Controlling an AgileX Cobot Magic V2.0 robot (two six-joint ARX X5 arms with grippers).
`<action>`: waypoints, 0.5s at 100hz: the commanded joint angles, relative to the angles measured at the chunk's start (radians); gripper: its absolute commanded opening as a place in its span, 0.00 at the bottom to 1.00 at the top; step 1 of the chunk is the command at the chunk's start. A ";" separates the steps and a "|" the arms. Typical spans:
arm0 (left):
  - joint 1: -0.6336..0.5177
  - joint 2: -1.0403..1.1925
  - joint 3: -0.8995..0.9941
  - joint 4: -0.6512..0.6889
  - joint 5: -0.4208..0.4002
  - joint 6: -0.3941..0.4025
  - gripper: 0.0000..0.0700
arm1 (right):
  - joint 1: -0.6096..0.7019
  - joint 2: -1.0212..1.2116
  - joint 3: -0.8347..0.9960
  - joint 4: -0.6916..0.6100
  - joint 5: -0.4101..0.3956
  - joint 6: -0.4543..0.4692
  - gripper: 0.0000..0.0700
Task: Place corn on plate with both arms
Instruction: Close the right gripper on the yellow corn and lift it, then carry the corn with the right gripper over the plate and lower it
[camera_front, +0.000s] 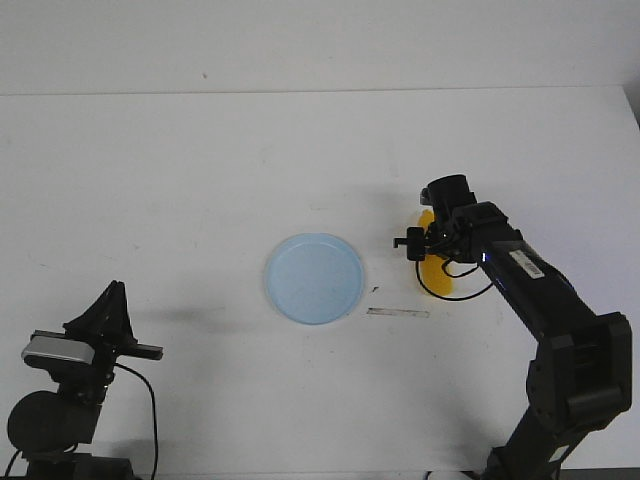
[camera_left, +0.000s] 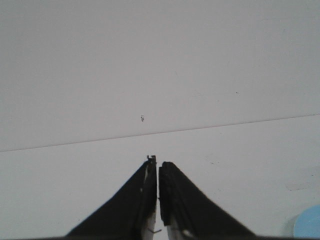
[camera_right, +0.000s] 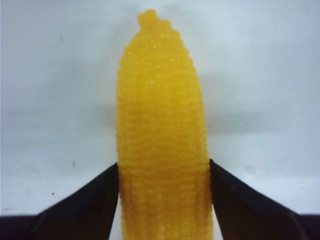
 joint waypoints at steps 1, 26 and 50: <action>0.000 0.000 0.011 0.012 -0.003 0.005 0.00 | 0.008 -0.013 0.016 -0.001 0.002 -0.007 0.48; 0.000 0.000 0.011 0.012 -0.003 0.005 0.00 | 0.043 -0.111 0.028 0.055 -0.048 -0.007 0.48; 0.000 0.000 0.011 0.011 -0.003 0.005 0.00 | 0.159 -0.116 0.028 0.171 -0.377 -0.006 0.48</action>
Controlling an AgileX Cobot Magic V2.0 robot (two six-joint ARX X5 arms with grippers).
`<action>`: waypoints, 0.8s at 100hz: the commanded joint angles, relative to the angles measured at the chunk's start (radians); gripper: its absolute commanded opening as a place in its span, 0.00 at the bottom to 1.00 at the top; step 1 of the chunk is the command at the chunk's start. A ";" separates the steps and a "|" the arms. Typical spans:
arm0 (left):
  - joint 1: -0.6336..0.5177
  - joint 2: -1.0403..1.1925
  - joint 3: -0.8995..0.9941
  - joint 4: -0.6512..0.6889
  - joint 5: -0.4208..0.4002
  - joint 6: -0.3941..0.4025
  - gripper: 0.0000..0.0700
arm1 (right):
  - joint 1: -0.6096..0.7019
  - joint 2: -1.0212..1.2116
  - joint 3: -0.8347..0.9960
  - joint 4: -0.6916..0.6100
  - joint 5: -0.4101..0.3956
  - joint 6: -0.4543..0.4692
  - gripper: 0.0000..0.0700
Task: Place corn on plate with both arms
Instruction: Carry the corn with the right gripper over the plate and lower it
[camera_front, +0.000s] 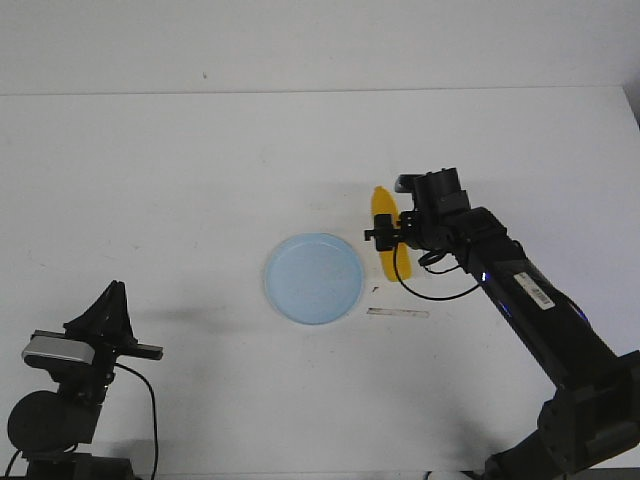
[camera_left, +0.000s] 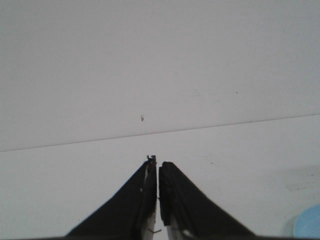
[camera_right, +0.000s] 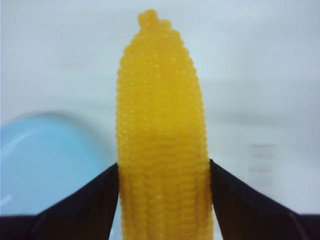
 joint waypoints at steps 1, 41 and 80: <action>0.000 0.000 0.011 0.011 -0.003 0.005 0.00 | 0.036 0.019 0.016 0.050 -0.083 -0.004 0.48; 0.000 0.000 0.011 0.012 -0.003 0.005 0.00 | 0.212 0.077 0.014 0.121 -0.187 0.026 0.48; 0.000 0.000 0.011 0.012 -0.003 0.005 0.00 | 0.214 0.223 0.014 0.172 -0.184 0.155 0.48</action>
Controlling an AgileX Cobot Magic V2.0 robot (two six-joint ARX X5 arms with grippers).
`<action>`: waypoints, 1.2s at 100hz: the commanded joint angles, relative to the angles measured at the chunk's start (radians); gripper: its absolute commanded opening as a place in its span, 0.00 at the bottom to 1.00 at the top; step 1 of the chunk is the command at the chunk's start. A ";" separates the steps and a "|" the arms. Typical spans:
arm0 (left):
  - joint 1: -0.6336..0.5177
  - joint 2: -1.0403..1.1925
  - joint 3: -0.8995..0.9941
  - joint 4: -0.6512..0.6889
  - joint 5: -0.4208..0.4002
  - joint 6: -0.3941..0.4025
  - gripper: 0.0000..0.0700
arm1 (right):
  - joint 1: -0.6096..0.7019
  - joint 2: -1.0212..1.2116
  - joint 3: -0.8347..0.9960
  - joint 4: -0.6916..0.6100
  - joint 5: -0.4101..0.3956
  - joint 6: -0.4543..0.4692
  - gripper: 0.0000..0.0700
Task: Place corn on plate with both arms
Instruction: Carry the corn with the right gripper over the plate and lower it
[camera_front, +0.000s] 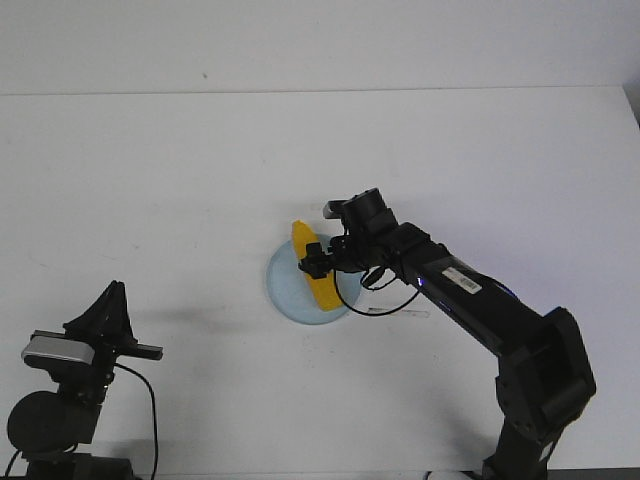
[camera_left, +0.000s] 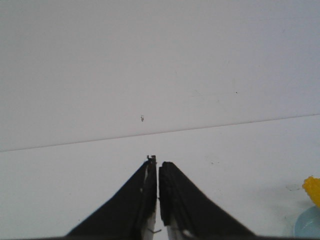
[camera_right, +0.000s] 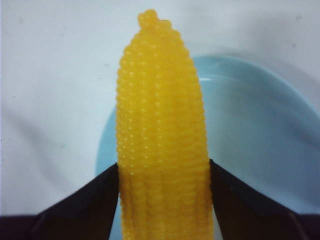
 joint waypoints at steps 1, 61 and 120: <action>0.000 0.000 0.011 0.012 -0.003 0.005 0.00 | 0.009 0.034 0.014 0.012 0.000 0.039 0.48; 0.000 0.000 0.011 0.012 -0.003 0.005 0.00 | 0.010 0.056 0.014 -0.031 0.034 0.050 0.63; 0.000 0.000 0.011 0.012 -0.003 0.005 0.00 | 0.001 -0.048 0.016 0.020 0.056 -0.030 0.88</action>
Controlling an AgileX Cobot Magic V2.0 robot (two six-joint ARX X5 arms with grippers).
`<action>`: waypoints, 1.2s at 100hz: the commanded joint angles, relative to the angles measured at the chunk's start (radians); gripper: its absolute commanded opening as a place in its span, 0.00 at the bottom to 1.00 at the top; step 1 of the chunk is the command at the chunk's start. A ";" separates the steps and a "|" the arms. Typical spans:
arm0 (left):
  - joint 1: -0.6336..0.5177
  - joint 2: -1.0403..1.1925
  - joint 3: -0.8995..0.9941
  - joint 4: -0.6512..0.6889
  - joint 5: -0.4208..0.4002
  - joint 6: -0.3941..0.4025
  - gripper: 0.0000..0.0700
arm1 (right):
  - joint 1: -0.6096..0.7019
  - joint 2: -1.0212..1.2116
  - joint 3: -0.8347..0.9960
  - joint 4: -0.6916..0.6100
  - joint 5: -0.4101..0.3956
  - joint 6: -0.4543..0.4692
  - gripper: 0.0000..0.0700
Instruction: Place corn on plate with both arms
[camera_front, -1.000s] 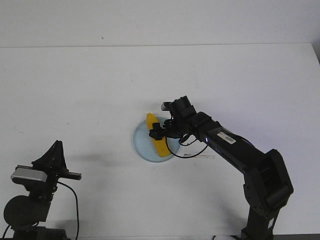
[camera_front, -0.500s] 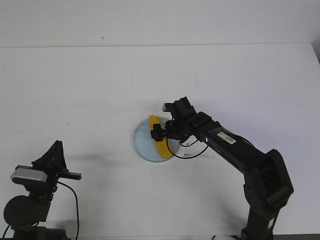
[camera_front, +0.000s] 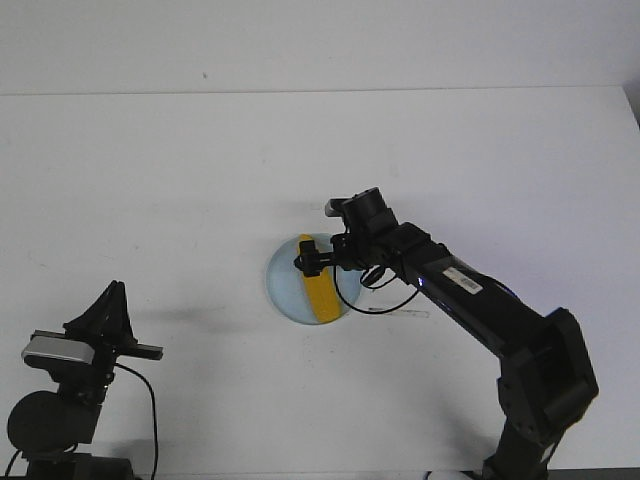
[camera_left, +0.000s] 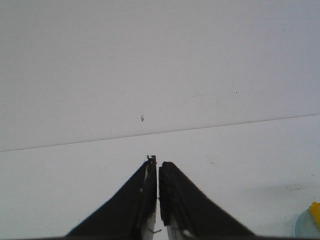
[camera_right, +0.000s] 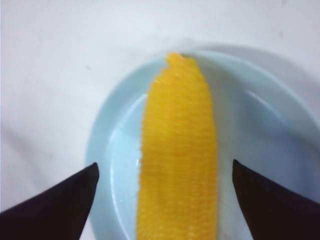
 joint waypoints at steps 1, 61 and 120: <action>0.000 0.000 0.011 0.012 -0.003 0.005 0.00 | 0.003 -0.024 0.016 0.009 0.024 -0.047 0.88; 0.000 0.000 0.011 0.012 -0.003 0.005 0.00 | -0.039 -0.236 -0.072 -0.032 0.606 -0.234 0.02; 0.000 0.000 0.011 0.012 -0.003 0.005 0.00 | -0.277 -0.738 -0.588 0.157 0.627 -0.295 0.01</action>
